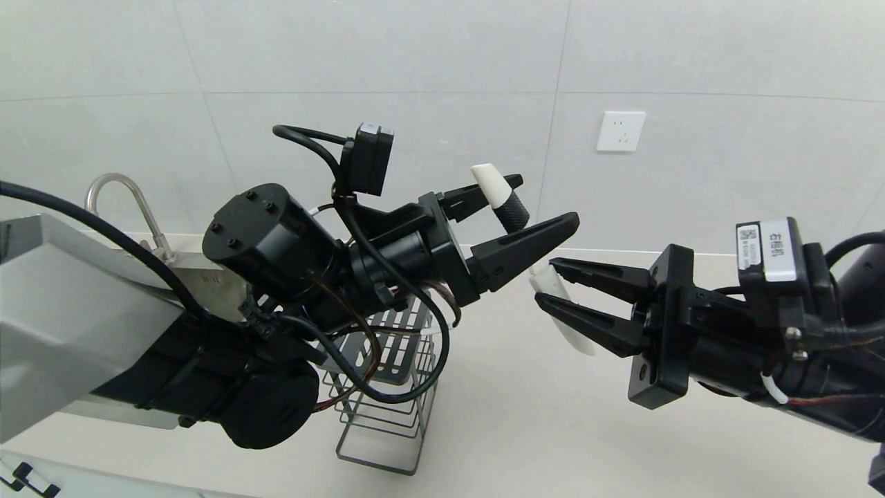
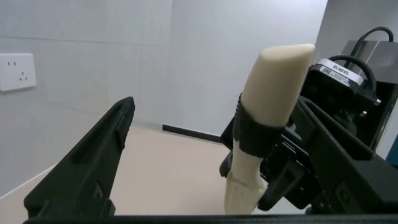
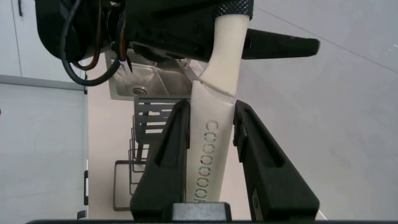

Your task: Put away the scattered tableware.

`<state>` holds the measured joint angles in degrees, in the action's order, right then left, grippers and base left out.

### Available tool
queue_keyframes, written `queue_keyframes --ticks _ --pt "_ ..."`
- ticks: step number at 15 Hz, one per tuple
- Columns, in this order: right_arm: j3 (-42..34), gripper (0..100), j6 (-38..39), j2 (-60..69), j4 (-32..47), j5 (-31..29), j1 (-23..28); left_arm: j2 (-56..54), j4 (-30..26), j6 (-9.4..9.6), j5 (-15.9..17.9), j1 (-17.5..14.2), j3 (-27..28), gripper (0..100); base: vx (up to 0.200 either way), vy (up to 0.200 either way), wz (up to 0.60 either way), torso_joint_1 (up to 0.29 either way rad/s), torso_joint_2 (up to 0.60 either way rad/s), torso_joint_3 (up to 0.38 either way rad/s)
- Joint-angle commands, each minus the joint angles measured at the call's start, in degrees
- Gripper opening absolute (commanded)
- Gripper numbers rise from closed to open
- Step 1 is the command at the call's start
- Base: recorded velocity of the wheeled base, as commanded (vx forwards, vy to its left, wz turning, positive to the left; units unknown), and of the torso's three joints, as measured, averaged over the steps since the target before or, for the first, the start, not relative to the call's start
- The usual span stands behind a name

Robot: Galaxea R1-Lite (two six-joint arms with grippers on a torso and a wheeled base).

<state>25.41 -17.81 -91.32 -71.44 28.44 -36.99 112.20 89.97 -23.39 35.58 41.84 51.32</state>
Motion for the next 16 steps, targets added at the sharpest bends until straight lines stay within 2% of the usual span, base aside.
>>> queue_keyframes --ticks 1,2,3,11,12,16 --pt "0.0 0 0.0 -0.4 0.0 0.0 0.1 -0.5 0.0 -0.16 0.0 0.1 0.1 100 0.000 0.000 0.00 0.000 0.00 0.000" --pt "0.2 0 0.1 -0.3 0.0 0.0 0.2 -0.6 0.0 -0.69 -0.1 0.2 0.1 100 0.000 0.000 0.00 0.000 0.00 0.000" --pt "0.5 0 0.1 -0.3 0.0 -0.1 0.5 -0.8 0.0 -1.57 -0.1 0.3 0.0 0 0.000 0.000 0.00 0.000 0.00 0.000" --pt "2.7 0 0.1 -0.4 0.2 -0.2 1.5 -0.9 0.0 -1.30 -0.2 1.6 0.2 0 0.000 0.000 0.00 0.000 0.00 0.000" --pt "2.7 100 0.1 -0.6 0.2 -0.2 1.5 -0.9 0.0 -1.30 -0.2 1.6 0.2 0 0.000 0.000 0.00 0.000 0.00 0.000" --pt "-0.8 100 -0.1 0.9 0.3 -0.2 1.5 -1.2 0.0 -1.39 -2.0 1.6 1.1 0 0.000 0.000 0.00 0.000 0.00 0.000"
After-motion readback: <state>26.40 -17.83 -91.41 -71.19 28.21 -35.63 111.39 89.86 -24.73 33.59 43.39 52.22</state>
